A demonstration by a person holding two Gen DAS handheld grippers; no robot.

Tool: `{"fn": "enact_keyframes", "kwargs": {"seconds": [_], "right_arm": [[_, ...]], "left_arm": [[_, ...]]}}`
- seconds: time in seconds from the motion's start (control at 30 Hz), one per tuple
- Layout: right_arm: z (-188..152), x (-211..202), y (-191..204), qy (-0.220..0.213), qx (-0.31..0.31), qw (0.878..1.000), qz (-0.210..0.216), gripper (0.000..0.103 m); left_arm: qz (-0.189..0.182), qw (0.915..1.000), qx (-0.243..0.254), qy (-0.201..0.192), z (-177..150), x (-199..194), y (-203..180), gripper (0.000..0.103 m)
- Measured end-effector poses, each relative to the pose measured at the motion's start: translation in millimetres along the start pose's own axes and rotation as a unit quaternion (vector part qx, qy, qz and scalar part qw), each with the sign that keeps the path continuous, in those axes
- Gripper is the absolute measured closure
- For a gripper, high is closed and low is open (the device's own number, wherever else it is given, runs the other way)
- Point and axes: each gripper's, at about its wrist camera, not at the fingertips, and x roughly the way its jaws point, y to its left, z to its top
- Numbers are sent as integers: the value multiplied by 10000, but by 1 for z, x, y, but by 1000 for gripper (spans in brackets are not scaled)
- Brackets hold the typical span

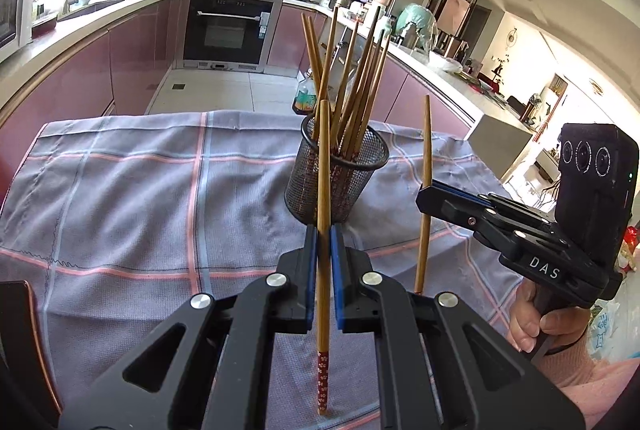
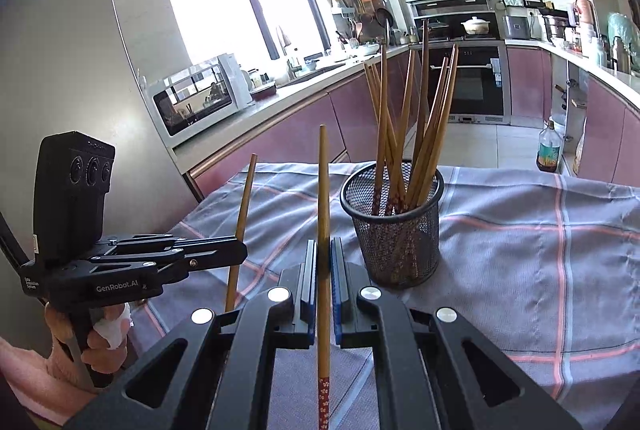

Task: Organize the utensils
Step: 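Lift the right gripper's chopstick above the mesh cup while the left gripper carries its own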

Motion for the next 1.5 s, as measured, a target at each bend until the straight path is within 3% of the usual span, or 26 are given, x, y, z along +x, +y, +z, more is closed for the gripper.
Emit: {"fn": "enact_keyframes", "kwargs": {"seconds": [0.53, 1.5], "right_arm": [[17, -13, 3, -281, -106, 9995, -54, 98], [29, -29, 1, -584, -206, 9980, -151, 98]], "left_arm": [[6, 9993, 89, -365, 14, -17, -10, 96], [-46, 9980, 187, -607, 24, -30, -17, 95]]}}
